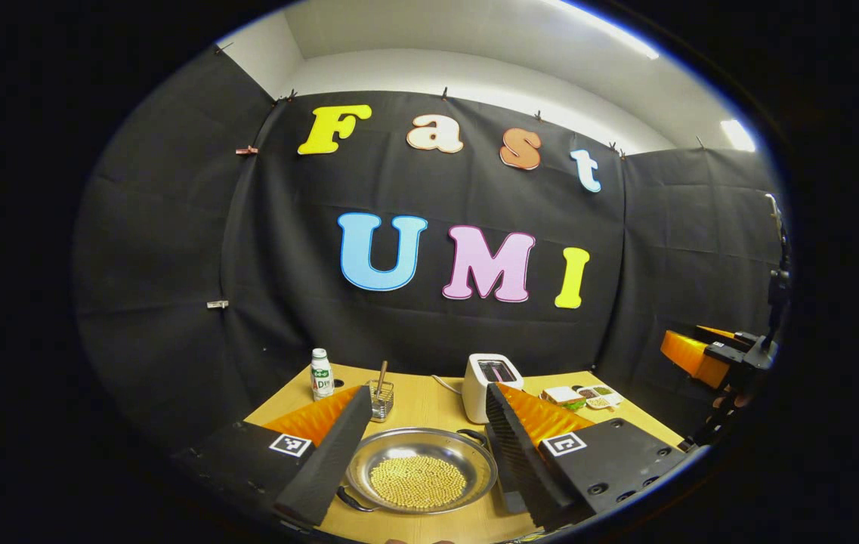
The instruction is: First push the handle of the pot to place it horizontally, then grasp the pot with both hands and set it on the induction cooktop.
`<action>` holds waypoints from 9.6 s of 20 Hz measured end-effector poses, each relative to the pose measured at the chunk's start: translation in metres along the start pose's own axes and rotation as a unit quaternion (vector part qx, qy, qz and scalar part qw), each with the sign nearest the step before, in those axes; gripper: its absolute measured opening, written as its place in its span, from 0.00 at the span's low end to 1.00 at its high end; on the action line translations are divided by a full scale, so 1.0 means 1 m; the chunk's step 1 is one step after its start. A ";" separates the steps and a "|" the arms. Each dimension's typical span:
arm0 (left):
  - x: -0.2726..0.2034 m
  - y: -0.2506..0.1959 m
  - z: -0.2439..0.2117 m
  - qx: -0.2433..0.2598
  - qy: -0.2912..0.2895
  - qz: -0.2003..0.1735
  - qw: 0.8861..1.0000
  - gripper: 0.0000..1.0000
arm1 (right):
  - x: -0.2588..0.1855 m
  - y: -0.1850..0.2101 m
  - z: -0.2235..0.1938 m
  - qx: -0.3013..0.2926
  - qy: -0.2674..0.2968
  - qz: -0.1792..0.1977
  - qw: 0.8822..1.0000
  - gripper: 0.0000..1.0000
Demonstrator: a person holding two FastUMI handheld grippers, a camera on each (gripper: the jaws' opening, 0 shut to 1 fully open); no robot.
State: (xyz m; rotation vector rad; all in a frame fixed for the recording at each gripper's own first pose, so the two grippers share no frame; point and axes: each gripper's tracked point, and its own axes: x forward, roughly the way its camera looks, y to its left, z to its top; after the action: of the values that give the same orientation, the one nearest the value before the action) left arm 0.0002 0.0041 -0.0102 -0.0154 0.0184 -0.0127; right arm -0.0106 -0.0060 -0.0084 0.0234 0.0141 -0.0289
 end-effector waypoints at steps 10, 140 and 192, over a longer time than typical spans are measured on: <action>0.012 0.007 -0.010 -0.018 0.012 -0.001 1.000 0.95 | -0.002 -0.018 -0.002 -0.002 -0.004 -0.020 1.000 0.96; 0.169 0.227 -0.242 -0.105 0.320 -0.005 0.941 0.95 | 0.080 0.160 -0.264 0.041 0.334 0.092 0.937 0.99; 0.163 0.200 -0.302 -0.099 0.425 -0.022 0.900 0.58 | 0.066 0.206 -0.381 0.093 0.517 0.122 0.842 0.49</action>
State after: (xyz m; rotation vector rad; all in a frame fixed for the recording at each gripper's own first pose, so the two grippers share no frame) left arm 0.1598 0.1979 -0.3185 -0.2139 0.8984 -0.0629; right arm 0.0564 0.2067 -0.3854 0.2358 1.0999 0.2429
